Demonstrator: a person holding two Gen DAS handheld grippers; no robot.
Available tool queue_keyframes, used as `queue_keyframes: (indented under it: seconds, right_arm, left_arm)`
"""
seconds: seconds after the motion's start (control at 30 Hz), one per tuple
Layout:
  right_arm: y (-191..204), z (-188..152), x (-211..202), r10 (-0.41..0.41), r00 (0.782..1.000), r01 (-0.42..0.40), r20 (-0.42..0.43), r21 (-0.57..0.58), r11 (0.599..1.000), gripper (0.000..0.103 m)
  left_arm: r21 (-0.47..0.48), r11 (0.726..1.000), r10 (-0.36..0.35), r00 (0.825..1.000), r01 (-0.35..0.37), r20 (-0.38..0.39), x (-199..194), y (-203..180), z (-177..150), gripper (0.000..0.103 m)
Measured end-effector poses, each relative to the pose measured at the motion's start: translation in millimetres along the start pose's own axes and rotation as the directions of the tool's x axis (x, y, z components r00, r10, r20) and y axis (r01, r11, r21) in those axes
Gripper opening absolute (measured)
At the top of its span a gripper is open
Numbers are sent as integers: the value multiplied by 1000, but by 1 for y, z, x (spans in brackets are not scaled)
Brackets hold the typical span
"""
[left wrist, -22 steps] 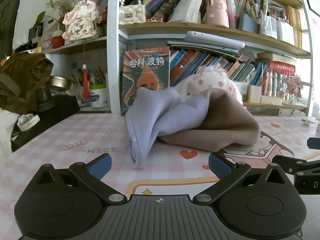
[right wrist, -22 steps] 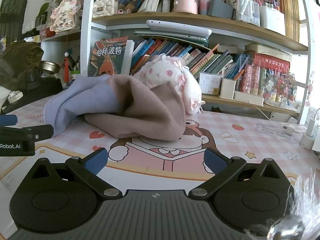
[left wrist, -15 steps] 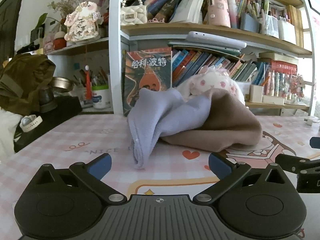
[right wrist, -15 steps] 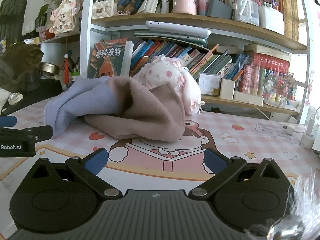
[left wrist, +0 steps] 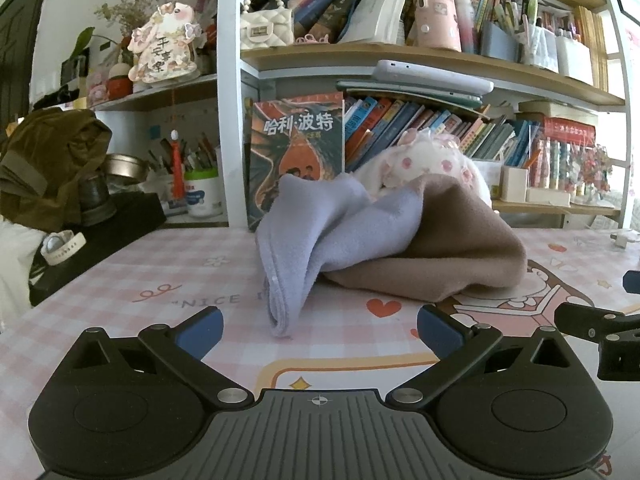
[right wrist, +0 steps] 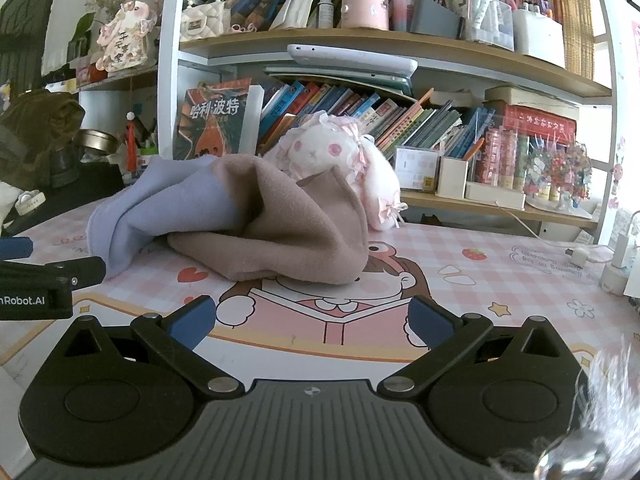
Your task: Fold clothes
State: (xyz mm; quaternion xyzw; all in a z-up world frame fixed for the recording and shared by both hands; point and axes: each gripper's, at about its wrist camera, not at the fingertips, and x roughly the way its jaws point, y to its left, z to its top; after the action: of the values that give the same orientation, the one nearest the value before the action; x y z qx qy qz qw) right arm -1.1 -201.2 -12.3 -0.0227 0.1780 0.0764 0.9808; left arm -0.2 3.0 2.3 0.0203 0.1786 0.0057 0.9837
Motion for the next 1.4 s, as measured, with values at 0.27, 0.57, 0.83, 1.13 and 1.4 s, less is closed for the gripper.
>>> queue_keyframes:
  seconds: [0.27, 0.57, 0.83, 1.13, 1.4]
  right_arm:
    - [1, -1, 0, 0, 1000, 0, 2, -1, 1000, 103]
    - [1, -1, 1, 1, 1000, 0, 3, -1, 1000, 103]
    - [0, -1, 1, 0, 1000, 0, 4, -2, 1000, 103]
    - [0, -1, 0, -2, 1000, 2, 6, 1, 1000, 103]
    - [0, -1, 0, -2, 1000, 2, 8, 5, 1000, 103]
  left_arm:
    - [-5, 1000, 3, 1000, -3, -3, 2, -2, -1, 103]
    - [-3, 1000, 8, 1000, -8, -2, 2, -4, -2, 103]
    - [-3, 1000, 10, 1000, -10, -4, 2, -4, -2, 103]
    - [-4, 1000, 9, 1000, -9, -6, 3, -5, -2, 103]
    - [-8, 1000, 13, 1000, -13, -2, 3, -5, -2, 103]
